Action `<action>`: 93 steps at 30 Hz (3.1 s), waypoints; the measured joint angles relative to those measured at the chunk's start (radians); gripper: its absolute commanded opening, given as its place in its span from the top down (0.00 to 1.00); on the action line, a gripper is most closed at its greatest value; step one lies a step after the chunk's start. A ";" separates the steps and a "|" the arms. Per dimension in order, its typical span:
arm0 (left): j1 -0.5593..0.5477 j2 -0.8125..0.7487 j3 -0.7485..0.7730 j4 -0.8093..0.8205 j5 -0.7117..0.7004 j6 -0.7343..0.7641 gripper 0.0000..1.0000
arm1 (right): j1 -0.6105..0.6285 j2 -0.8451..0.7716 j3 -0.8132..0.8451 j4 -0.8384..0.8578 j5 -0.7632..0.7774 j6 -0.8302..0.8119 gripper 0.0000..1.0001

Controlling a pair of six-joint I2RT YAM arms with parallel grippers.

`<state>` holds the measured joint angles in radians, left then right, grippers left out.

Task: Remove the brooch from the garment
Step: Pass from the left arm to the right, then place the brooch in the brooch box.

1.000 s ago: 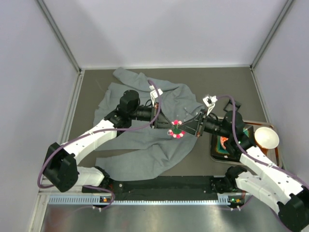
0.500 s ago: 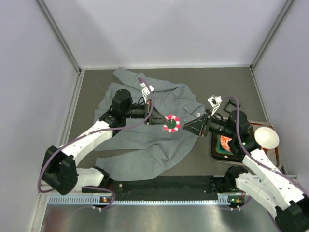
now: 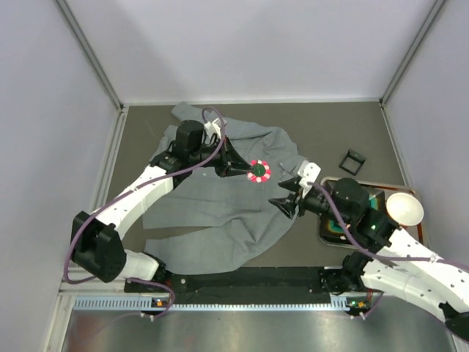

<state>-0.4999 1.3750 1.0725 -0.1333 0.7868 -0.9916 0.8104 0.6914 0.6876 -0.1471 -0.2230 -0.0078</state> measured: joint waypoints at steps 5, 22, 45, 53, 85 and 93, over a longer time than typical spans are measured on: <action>0.010 0.017 0.120 -0.193 -0.087 -0.081 1.00 | 0.154 0.048 -0.027 0.087 0.195 -0.278 0.48; 0.014 0.006 0.138 -0.417 -0.164 -0.216 1.00 | 0.313 0.277 -0.038 0.312 0.454 -0.700 0.62; 0.031 -0.021 0.100 -0.383 -0.159 -0.298 1.00 | 0.314 0.393 -0.037 0.471 0.546 -0.793 1.00; 0.043 -0.027 0.084 -0.335 -0.156 -0.277 0.45 | 0.316 0.409 -0.039 0.523 0.589 -0.780 1.00; -0.029 -0.216 -0.042 -0.063 -0.265 0.254 0.11 | -1.199 0.227 -0.140 -0.190 -0.391 0.532 1.00; -0.061 -0.214 -0.056 -0.038 -0.244 0.283 0.11 | -1.365 0.451 -0.090 -0.059 -0.517 0.572 1.00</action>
<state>-0.5606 1.1606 1.0168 -0.1715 0.5426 -0.7086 -0.5545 1.1423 0.5980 -0.2058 -0.7395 0.5644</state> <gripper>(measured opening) 0.888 0.009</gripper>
